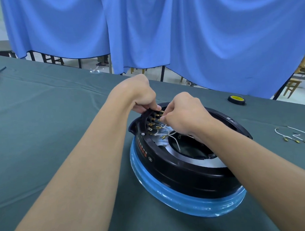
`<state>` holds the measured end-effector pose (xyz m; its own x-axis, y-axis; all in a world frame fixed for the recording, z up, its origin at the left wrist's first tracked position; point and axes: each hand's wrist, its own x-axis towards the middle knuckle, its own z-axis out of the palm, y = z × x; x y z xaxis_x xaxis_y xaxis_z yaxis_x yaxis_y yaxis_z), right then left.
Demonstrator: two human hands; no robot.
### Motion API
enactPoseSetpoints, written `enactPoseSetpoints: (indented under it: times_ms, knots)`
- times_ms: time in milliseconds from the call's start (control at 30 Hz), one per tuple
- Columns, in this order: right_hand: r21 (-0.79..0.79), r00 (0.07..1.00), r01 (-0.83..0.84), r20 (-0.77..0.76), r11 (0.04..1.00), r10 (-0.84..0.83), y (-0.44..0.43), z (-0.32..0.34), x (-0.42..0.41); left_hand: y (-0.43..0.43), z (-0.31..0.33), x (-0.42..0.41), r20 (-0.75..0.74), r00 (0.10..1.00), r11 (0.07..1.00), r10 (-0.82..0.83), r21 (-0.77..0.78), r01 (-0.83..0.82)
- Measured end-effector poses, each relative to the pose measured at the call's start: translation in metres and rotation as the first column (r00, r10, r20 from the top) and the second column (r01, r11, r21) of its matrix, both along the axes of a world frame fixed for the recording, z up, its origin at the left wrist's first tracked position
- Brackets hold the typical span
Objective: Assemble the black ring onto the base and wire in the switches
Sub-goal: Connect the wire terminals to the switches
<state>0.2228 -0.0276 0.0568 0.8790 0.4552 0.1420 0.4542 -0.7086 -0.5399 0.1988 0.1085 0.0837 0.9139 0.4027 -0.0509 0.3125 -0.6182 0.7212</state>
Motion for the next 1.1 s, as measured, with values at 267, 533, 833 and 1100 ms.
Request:
enactPoseSetpoints:
  times_ms: [267,533,833,1100]
  knots:
    - [0.049,0.999,0.045,-0.027,0.998,-0.044,0.003,-0.002,-0.004,-0.002,0.002,0.000,-0.008,1.000,0.999,0.003,0.046,-0.002]
    - [0.123,0.999,0.043,-0.035,0.991,-0.039,0.000,-0.004,-0.005,-0.003,0.002,-0.001,-0.012,1.000,0.998,0.020,0.054,-0.019]
    - [0.062,0.985,-0.171,-0.014,0.983,0.172,-0.023,0.002,-0.004,0.002,-0.002,0.001,0.026,0.999,1.000,0.025,0.005,-0.025]
    - [-0.147,0.897,-0.249,0.339,0.957,0.285,-0.021,-0.002,0.000,0.001,-0.002,0.000,0.033,0.999,1.000,0.017,-0.026,-0.016]
